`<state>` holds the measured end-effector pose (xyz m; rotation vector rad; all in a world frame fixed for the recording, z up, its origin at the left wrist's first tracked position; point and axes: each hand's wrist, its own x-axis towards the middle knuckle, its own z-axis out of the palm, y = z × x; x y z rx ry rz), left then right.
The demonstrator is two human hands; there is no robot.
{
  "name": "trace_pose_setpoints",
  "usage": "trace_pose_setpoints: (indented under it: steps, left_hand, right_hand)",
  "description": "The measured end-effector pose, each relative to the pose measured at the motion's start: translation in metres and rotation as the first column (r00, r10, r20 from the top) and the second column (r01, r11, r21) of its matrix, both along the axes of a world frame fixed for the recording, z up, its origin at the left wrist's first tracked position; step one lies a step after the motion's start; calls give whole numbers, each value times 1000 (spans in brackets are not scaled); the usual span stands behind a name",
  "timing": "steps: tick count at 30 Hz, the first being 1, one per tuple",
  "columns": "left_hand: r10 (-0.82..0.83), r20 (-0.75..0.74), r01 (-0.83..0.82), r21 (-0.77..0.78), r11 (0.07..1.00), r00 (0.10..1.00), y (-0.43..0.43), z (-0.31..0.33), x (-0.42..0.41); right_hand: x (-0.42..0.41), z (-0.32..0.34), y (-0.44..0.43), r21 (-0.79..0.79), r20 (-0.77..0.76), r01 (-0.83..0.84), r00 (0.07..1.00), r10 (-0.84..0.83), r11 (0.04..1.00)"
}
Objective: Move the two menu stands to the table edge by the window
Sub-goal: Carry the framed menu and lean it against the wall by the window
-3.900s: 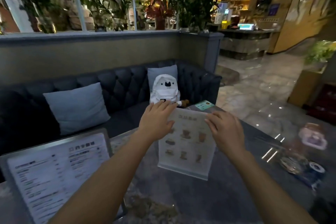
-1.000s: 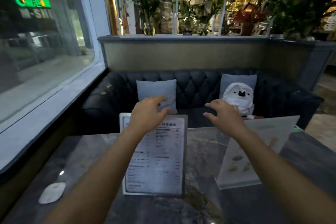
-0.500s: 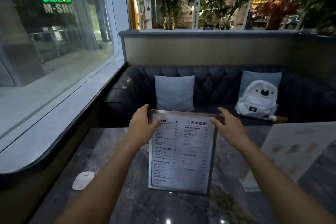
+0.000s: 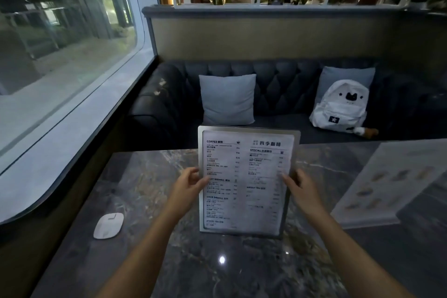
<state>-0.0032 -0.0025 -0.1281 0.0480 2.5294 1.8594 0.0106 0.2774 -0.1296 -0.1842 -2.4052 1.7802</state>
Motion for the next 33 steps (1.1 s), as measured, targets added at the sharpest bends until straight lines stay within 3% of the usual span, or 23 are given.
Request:
trace_pose_setpoints:
  steps: [7,13,21,28,33]
  left_hand:
    - [19,-3,-19,15,1000,1000,-6,-26,3]
    - [29,74,-35,79,996,997,-13,-47,1]
    - [51,-25,-51,23,998,998,-2,-43,13]
    - [131,-7,-130,47,990,991,-28,-43,53]
    - [267,-10,-264,103,959,964,-60,-37,100]
  right_hand:
    - [8,-28,8,-116,-22,91,995,-94,989]
    - [8,-35,14,-64,22,66,998,-65,996]
    - [9,-32,14,-43,31,86,996,-84,995]
    - [20,-23,-10,-53,3,-22,1000,22,998]
    - [24,-9,-50,-97,-13,-202,979,202,975]
